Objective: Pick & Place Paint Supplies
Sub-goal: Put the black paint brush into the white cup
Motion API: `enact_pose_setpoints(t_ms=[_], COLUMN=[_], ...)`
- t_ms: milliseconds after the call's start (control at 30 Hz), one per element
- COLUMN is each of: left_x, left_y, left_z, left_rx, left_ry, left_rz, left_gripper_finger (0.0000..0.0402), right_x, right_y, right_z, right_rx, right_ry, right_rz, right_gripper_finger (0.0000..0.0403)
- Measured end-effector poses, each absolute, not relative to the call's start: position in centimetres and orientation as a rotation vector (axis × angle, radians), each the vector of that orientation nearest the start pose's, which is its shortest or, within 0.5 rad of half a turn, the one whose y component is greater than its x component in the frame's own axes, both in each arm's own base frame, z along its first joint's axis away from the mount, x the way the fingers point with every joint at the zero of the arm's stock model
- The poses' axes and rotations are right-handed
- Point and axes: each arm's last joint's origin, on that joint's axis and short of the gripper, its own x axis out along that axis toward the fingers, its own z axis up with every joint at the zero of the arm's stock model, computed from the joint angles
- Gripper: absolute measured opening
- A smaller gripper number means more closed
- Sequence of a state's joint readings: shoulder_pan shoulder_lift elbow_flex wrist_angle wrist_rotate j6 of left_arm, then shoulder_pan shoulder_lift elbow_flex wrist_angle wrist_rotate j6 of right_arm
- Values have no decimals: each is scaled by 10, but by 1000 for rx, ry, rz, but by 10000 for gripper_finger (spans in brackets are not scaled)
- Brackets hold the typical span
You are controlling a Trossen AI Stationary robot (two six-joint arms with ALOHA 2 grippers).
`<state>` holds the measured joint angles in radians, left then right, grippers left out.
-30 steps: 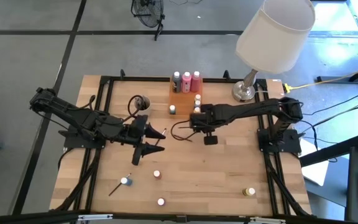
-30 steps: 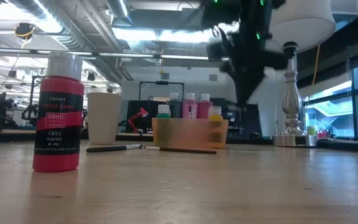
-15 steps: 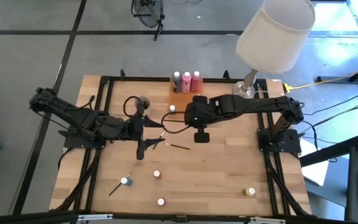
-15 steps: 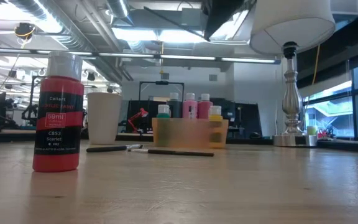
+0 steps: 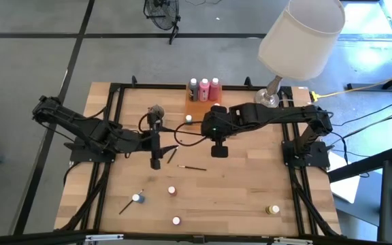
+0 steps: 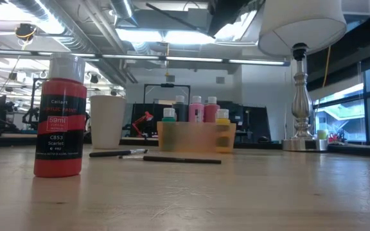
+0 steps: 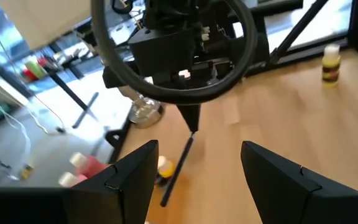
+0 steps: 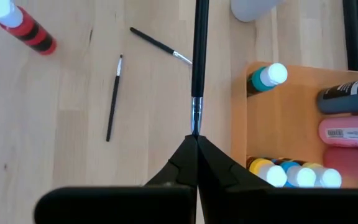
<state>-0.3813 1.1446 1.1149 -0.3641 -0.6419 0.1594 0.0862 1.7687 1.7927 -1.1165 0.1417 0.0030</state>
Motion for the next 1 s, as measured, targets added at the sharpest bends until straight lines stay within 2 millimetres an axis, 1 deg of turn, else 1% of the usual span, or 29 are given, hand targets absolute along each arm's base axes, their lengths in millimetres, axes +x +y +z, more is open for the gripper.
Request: enact_pose_setpoints(t_ms=[167, 367, 600, 767, 900, 1000], left_x=[234, 238, 240, 247, 253, 260], left_y=[-74, -74, -72, -73, -72, -67], left_z=[357, 352, 348, 341, 335, 333], left_rx=[493, 655, 954, 1126, 1220, 1247], left_ry=[409, 464, 566, 638, 700, 728], left_rz=[249, 275, 360, 364, 388, 446], left_gripper_finger=[226, 226, 226, 226, 226, 226], right_x=[362, 363, 367, 371, 375, 376], right_y=[26, 19, 12, 8, 5, 4], right_z=[344, 345, 346, 349, 352, 353], right_rx=[-80, -37, 32, 99, 158, 184], right_ry=[1051, 1042, 1007, 953, 914, 892], right_rz=[-38, -51, -34, -21, -5, 11], right_gripper_finger=[0, 0, 0, 0, 0, 0])
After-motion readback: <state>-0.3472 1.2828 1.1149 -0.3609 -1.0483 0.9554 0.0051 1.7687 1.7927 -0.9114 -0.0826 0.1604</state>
